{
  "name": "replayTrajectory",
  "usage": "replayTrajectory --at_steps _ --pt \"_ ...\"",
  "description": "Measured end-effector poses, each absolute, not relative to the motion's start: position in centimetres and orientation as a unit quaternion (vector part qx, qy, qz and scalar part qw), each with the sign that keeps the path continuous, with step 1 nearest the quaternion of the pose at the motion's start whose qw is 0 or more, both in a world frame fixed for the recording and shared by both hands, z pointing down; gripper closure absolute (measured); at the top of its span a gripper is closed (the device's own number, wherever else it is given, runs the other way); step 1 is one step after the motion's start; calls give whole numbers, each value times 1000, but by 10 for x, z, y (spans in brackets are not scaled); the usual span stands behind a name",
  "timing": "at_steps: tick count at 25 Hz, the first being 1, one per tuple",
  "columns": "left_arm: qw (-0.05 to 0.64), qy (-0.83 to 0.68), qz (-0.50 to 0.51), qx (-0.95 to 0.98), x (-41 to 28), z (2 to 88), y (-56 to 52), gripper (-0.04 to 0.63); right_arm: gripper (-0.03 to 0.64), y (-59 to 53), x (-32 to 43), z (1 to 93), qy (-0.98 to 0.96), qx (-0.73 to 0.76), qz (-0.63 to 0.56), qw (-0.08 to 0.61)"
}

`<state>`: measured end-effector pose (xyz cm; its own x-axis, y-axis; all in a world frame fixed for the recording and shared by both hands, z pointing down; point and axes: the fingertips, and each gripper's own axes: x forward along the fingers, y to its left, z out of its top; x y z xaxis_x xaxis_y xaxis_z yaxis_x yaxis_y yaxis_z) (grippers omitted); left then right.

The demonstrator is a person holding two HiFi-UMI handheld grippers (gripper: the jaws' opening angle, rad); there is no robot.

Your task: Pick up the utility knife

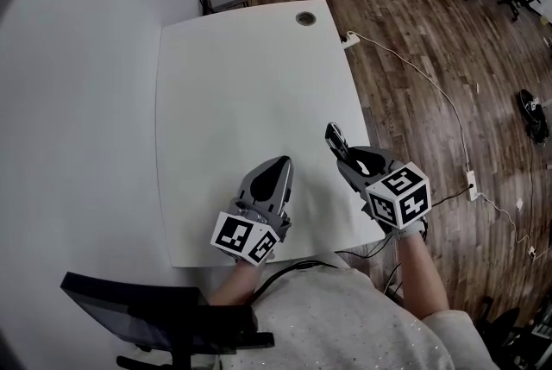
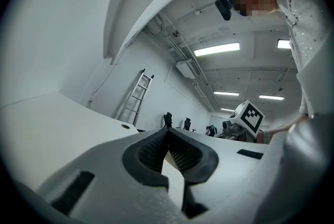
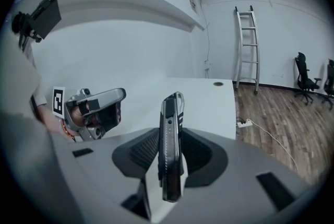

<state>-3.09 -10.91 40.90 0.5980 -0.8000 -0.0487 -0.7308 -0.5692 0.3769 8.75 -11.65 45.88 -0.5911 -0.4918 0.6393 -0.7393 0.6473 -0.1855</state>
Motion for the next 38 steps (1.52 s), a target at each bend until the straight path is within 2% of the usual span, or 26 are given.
replayTrajectory --at_steps 6,18,38 --pt "158 -430 -106 883 -35 403 -121 588 486 -129 79 438 -870 362 225 248" --pt "154 -423 -108 886 -38 390 -132 589 486 -137 75 384 -886 368 261 108" --pt "143 -432 -106 884 -39 389 -139 588 486 -138 80 393 -870 382 310 30"
